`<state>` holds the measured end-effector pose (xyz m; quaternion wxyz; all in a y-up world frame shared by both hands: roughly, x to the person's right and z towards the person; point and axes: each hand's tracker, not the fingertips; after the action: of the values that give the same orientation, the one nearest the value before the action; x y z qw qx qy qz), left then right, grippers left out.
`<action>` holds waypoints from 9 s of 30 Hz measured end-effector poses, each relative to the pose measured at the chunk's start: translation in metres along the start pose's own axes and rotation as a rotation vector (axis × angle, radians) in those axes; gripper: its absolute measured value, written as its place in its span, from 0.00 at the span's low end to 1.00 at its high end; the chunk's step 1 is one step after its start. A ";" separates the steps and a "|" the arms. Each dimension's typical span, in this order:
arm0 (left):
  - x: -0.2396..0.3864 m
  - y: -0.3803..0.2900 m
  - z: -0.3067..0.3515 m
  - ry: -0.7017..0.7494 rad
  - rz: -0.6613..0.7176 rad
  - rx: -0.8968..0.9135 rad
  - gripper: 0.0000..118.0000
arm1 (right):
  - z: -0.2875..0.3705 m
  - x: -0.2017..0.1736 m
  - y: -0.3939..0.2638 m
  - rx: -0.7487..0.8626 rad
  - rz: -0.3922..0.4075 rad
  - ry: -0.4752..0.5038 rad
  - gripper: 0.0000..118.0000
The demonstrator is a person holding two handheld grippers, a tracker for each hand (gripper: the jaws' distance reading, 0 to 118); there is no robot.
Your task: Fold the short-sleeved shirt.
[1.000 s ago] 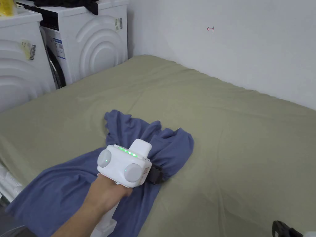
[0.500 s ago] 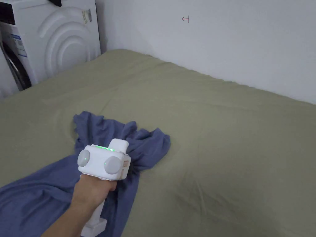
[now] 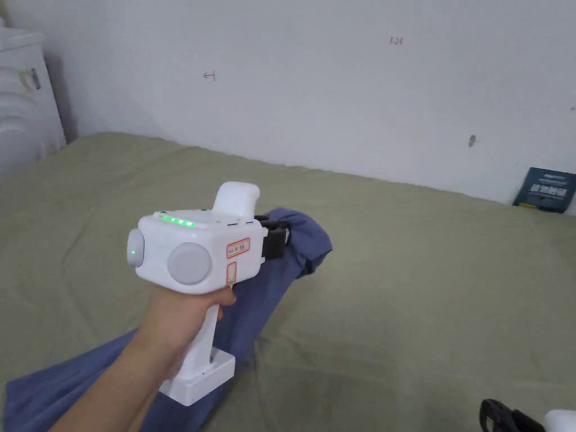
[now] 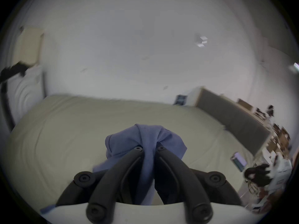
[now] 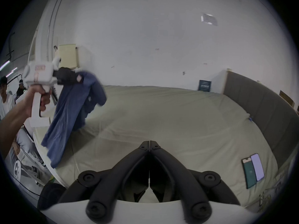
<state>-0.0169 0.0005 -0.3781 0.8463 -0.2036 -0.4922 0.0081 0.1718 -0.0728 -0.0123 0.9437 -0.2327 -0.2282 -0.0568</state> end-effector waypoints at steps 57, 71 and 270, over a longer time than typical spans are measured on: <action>-0.167 -0.137 -0.103 0.480 0.504 -0.611 0.97 | -0.044 0.029 -0.070 -0.188 -0.041 -0.067 0.00; -0.100 -0.171 -0.106 0.483 0.123 -0.780 0.01 | -0.028 0.042 -0.075 -0.184 -0.040 -0.084 0.00; -0.059 -0.071 0.148 0.224 0.106 -0.061 0.00 | -0.071 0.103 0.212 -0.036 -0.059 0.263 0.01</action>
<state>-0.1847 -0.0274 -0.3383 0.8879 -0.2545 -0.3831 0.0151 0.3371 0.0816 -0.1090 0.9591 -0.2333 -0.1080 -0.1185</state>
